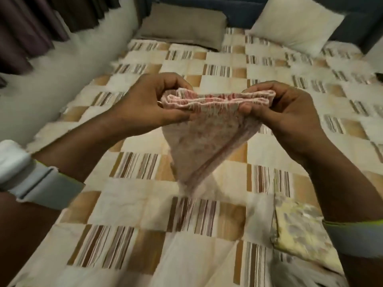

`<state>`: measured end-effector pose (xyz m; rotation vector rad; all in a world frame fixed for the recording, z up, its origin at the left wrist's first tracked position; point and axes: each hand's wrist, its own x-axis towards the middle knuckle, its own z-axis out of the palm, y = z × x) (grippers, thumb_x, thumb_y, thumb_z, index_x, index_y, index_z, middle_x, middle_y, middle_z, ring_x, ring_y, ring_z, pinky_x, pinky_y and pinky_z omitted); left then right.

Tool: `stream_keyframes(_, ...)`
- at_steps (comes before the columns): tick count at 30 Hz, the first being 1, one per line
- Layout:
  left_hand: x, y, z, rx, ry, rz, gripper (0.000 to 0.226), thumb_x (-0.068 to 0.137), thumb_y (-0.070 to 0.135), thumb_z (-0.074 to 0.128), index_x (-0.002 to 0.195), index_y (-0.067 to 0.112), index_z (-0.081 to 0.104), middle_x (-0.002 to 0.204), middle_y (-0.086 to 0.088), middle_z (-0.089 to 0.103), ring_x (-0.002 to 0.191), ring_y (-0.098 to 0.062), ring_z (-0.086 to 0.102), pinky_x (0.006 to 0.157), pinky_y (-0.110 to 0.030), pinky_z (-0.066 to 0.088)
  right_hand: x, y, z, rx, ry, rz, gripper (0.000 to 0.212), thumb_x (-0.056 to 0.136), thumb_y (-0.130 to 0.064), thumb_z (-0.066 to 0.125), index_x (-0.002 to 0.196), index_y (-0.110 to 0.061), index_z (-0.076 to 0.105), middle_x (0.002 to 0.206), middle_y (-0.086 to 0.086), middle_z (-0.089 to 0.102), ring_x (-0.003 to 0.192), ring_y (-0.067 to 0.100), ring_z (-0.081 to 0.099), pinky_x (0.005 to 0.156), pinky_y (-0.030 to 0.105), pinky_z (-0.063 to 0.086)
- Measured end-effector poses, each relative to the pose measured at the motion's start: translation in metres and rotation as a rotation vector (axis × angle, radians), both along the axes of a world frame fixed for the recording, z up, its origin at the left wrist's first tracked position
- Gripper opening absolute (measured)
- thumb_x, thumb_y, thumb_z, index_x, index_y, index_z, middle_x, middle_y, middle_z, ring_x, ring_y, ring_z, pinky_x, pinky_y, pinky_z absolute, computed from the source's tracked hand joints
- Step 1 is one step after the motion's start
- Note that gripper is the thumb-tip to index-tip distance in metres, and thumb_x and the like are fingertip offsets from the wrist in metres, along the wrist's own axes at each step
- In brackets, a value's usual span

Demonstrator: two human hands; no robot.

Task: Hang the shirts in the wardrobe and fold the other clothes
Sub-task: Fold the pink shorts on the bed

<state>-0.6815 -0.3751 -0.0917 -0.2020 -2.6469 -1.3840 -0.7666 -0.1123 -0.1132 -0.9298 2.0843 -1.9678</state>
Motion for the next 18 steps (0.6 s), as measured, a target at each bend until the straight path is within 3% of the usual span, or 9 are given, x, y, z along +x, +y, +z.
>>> stream_keyframes(3,0.007,0.003,0.009,-0.028,0.046,0.033,0.035,0.078,0.011,0.088,0.107,0.017,0.071,0.101,0.004,0.072,0.087,-0.014,0.072,0.074,-0.030,0.063,0.003,0.005,0.008,0.005,0.057,0.029,0.025,0.083,-0.018,0.076,0.107,-0.012,0.071,0.100,0.003,0.074,0.094,0.016,0.072,0.080,0.026,0.059)
stream_keyframes(7,0.038,0.013,-0.019,-0.033,0.052,0.016,0.037,0.076,0.022,0.088,0.106,0.014,0.070,0.099,0.004,0.073,0.086,-0.016,0.072,0.072,-0.030,0.062,0.029,0.014,-0.015,0.080,0.100,0.028,0.026,0.083,-0.018,0.078,0.107,-0.014,0.072,0.103,0.000,0.075,0.094,0.015,0.074,0.081,0.025,0.060)
stream_keyframes(11,0.098,0.030,-0.095,-0.033,-0.002,0.018,0.030,0.078,0.024,0.088,0.102,0.020,0.070,0.098,0.011,0.071,0.089,-0.011,0.069,0.073,-0.020,0.052,0.080,0.034,-0.078,0.231,0.030,0.018,0.025,0.078,-0.021,0.083,0.103,-0.017,0.078,0.101,-0.010,0.078,0.099,0.009,0.074,0.087,0.018,0.055)
stream_keyframes(15,0.184,0.058,-0.204,-0.116,-0.194,0.047,0.028,0.082,0.026,0.082,0.104,0.035,0.066,0.100,0.020,0.064,0.093,-0.006,0.062,0.077,-0.034,0.051,0.150,0.061,-0.169,0.458,-0.186,0.119,0.024,0.081,-0.026,0.084,0.103,-0.034,0.078,0.109,-0.023,0.075,0.110,0.001,0.069,0.096,0.019,0.052)
stream_keyframes(18,0.251,0.086,-0.267,-0.076,-0.379,0.043,0.023,0.088,0.036,0.072,0.109,0.040,0.065,0.104,0.024,0.062,0.099,-0.002,0.058,0.081,-0.036,0.050,0.209,0.087,-0.234,0.697,-0.271,0.199,0.022,0.082,-0.053,0.074,0.103,-0.048,0.073,0.113,-0.033,0.070,0.107,-0.004,0.066,0.093,0.030,0.057)
